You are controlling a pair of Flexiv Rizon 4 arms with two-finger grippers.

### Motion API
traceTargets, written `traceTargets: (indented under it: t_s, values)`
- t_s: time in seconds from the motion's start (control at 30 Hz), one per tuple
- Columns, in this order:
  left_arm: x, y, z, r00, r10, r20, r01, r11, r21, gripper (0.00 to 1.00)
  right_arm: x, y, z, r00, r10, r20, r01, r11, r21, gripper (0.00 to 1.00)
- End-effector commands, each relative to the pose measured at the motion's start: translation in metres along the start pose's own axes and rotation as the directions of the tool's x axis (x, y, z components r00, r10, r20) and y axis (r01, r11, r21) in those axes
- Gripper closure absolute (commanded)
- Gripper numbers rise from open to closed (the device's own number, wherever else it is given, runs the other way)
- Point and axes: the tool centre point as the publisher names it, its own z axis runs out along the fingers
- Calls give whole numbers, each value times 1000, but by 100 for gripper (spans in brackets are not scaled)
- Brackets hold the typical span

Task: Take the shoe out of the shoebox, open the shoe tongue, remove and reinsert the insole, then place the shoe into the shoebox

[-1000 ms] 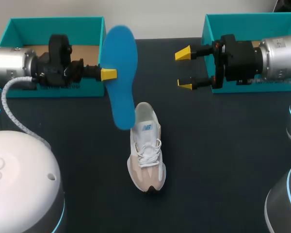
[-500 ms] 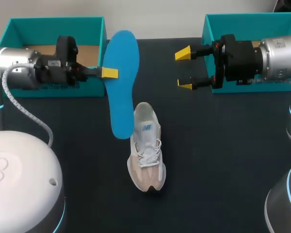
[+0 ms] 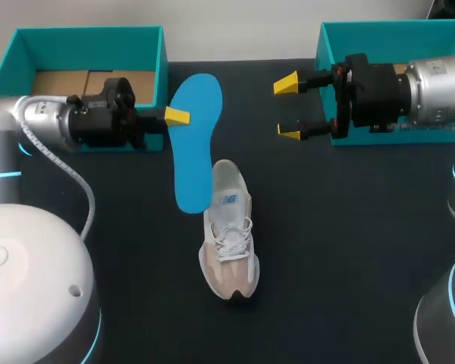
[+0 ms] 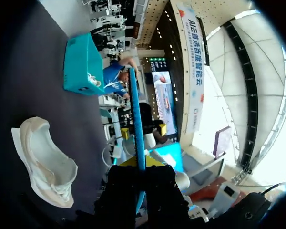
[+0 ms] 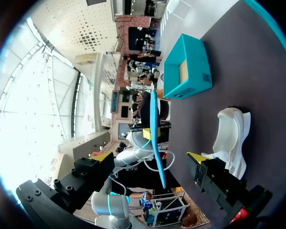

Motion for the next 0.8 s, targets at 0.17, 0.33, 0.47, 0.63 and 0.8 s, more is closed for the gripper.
traceTargets:
  t_s: [0.17,0.33,0.47,0.63,0.8]
  values:
    - [-4,0,1,987,-160,-19,160,987,16,100,0,0,2,1000,0,0,0,1000,-3,0]
    - [-3,1,1,994,-113,11,113,994,14,100,0,0,2,1000,0,0,0,1000,-3,0]
    - [-3,0,1,994,-108,15,108,994,13,100,0,0,2,1000,0,0,0,1000,-3,0]
    - [-3,-2,3,994,-110,18,109,994,21,100,0,0,2,1000,0,0,0,1000,-3,0]
    - [-3,-2,3,994,-110,18,109,994,21,100,23,-7,11,974,-16,227,21,1000,-19,0]
